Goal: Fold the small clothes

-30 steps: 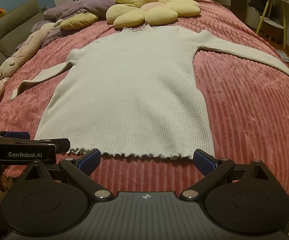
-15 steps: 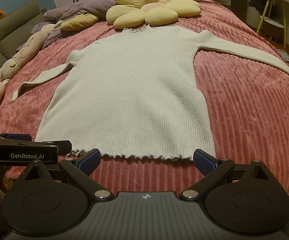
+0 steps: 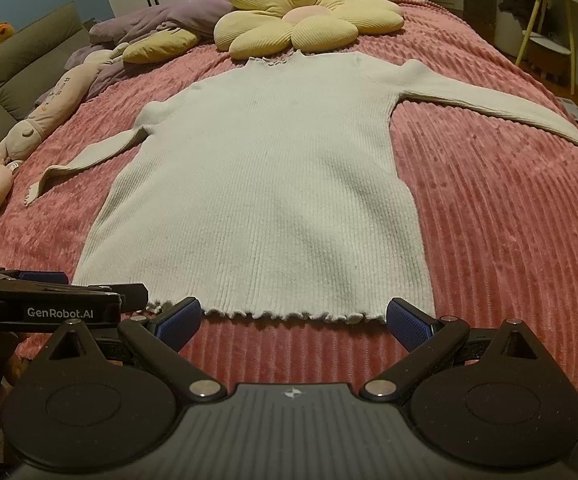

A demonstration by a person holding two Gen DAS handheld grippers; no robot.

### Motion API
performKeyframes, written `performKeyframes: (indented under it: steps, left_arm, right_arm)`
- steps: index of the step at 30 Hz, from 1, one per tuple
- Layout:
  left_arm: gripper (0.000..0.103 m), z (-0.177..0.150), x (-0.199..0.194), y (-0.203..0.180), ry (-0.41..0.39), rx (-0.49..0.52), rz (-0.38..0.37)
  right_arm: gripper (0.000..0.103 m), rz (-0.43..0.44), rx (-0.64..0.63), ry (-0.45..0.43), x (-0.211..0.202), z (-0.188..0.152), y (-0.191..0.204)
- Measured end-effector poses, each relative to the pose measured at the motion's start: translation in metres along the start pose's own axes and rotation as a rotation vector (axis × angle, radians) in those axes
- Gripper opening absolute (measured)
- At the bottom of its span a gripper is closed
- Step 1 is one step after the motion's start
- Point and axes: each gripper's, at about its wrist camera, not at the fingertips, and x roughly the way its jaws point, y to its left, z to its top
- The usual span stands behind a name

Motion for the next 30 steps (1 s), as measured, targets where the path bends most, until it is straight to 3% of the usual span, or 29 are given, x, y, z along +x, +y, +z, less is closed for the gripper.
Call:
performKeyframes:
  steps: [30]
  left_arm:
    - [0.103,-0.0005,0.0099,0.0003,0.024,-0.004,0.004]
  right_arm:
    - [0.099,0.006,-0.052,-0.094,-0.0041,-0.0002,0.0003]
